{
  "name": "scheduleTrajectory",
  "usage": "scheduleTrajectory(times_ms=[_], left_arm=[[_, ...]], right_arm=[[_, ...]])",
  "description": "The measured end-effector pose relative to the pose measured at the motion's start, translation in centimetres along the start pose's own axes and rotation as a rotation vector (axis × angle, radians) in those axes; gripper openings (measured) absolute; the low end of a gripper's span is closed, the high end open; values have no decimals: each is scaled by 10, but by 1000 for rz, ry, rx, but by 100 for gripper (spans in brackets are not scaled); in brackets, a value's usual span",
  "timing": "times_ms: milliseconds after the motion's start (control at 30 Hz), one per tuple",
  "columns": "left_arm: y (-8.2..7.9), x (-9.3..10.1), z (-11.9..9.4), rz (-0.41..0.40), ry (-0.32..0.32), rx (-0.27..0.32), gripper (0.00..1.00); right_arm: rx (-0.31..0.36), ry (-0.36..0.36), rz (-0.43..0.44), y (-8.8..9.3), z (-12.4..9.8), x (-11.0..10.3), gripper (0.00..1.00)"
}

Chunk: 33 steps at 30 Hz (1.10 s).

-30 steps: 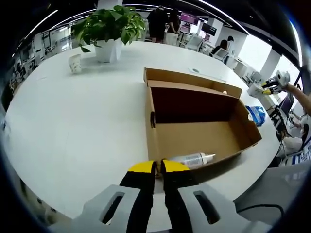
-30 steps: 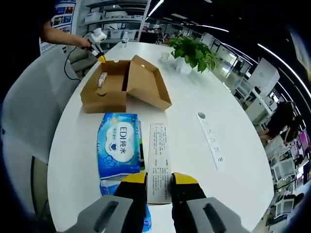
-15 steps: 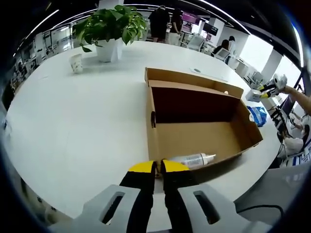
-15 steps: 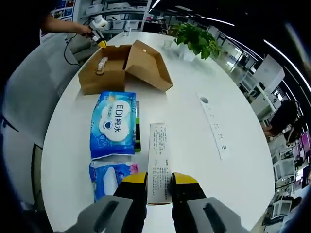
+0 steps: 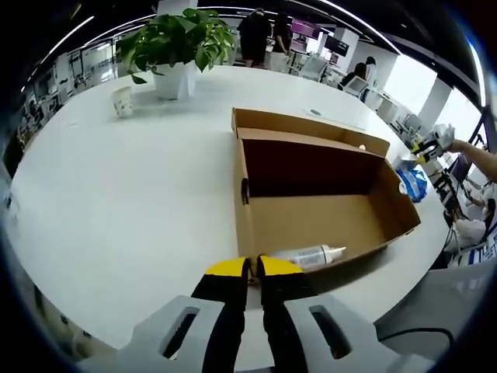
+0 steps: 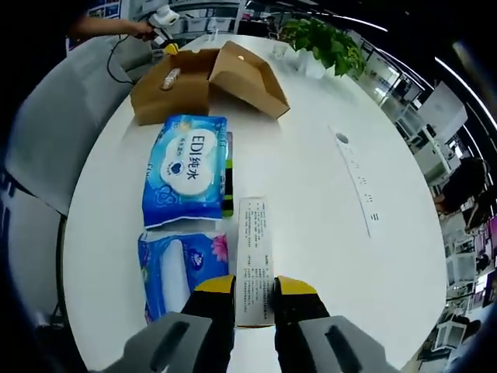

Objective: Operate the shoe box by opening the lid, removing the specified soft item, and placing it in the target area until the item is outside and the box remains undamaged.

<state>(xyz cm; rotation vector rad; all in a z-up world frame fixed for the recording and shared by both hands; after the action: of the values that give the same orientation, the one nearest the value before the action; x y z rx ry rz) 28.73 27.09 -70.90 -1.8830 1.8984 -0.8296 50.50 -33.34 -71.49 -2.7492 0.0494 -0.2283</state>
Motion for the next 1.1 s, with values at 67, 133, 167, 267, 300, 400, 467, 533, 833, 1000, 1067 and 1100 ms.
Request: scheduleTrajectory(times_ms=[67,133,167,267,300,400,467,533,833,1000,1067,1100], left_arm=[[0,0,0,2,1,-1,3],[0,0,0,2,2,-2,3],[0,0,0,3,2,-3,3],[0,0,0,6,3,-3,3],[0,0,0,6,3,-3,3],[0,-1,0,6,4,-2,3],[-1,-1,0,8,4,-3,3],[-1,-1,0,14,3,-7,3],[-2,0,0,43,-4,-7,3],[-2,1,0,47,-8,-4,3],[-2,1,0,46,-9,-2,3],[-2,1,0,48,-10,-2,3]], right_arm=[[3,1,1,1,0,-1,14],[-2,1,8,3,1,-3,14],[-18,-2,-1,6,2,-4,14],[-45,-8,-15,10,3,-6,14],[-43,-7,-6,11,3,-5,15],[-58,-4,-15,13,4,-5,15],[-80,1,-35,15,6,-5,15],[-85,-3,-39,16,7,-6,15],[-119,5,-59,20,10,-1,15],[-109,-14,-56,19,10,-2,15],[-105,-18,-55,20,10,-1,15],[-105,-19,-53,20,10,0,15]])
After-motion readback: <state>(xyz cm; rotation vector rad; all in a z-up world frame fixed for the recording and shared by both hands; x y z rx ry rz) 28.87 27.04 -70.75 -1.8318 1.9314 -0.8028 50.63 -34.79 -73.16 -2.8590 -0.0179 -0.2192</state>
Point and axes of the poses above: the point that each gripper's makers call its tool centre point, and the gripper's own axes: z roughly forward along the fingers, x roughly to its right, y roughly out of its underside, the point moved 8 cm from there along -z, roughly backward along the fingers, and after that the axes turned 2 degrees about -y, right-handed, at the moved point
